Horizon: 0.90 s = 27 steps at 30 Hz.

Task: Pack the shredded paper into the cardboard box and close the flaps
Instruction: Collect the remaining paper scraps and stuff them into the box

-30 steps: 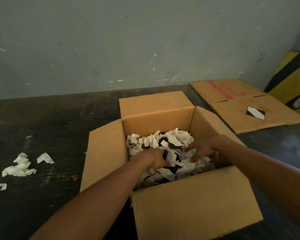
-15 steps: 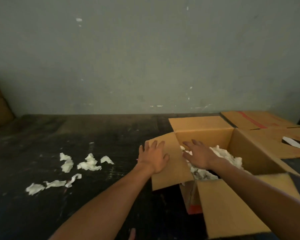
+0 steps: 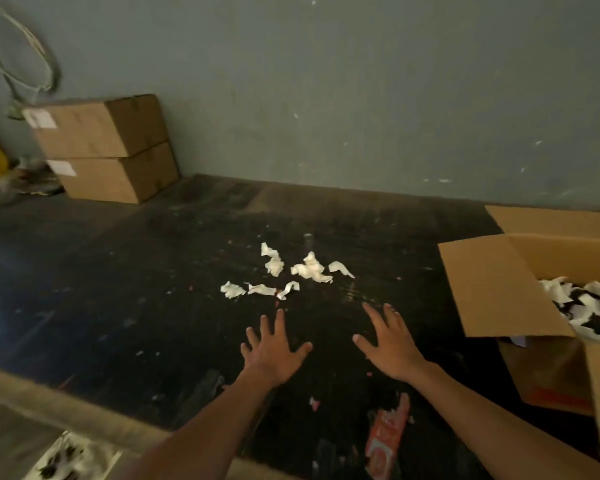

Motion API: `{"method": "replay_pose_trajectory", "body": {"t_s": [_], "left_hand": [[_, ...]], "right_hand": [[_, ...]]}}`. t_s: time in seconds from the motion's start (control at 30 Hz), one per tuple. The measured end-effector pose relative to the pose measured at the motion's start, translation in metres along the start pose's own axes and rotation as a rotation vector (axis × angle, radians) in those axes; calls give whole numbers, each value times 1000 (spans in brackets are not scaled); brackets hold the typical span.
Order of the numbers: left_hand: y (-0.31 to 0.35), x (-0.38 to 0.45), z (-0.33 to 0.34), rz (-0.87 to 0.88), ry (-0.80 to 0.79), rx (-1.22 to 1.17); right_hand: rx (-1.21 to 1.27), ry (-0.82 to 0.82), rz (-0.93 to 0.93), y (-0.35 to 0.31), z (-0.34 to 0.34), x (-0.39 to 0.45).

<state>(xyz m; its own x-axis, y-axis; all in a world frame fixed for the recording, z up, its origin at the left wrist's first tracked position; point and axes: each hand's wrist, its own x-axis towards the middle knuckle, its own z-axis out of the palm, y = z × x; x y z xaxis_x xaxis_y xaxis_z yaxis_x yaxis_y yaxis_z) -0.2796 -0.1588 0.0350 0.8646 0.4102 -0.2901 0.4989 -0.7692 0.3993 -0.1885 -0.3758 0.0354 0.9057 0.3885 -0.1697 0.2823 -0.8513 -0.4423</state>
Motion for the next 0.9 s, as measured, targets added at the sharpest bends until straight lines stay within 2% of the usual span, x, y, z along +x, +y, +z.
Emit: {"method": "replay_pose_trajectory", "body": {"t_s": [0.1, 0.23, 0.4, 0.57, 0.9], "left_hand": [[-40, 9, 12, -139, -33, -38], [-68, 35, 29, -239, -82, -65], [-83, 101, 29, -281, -8, -62], [-83, 187, 16, -214, 100, 7], [-54, 291, 19, -8, 137, 99]], "right_hand": [[11, -102, 62, 2, 28, 15], [-7, -138, 99, 7, 53, 49], [-34, -105, 85, 11, 62, 137], [-62, -77, 45, 11, 52, 247], [-321, -281, -414, -42, 67, 385]]}}
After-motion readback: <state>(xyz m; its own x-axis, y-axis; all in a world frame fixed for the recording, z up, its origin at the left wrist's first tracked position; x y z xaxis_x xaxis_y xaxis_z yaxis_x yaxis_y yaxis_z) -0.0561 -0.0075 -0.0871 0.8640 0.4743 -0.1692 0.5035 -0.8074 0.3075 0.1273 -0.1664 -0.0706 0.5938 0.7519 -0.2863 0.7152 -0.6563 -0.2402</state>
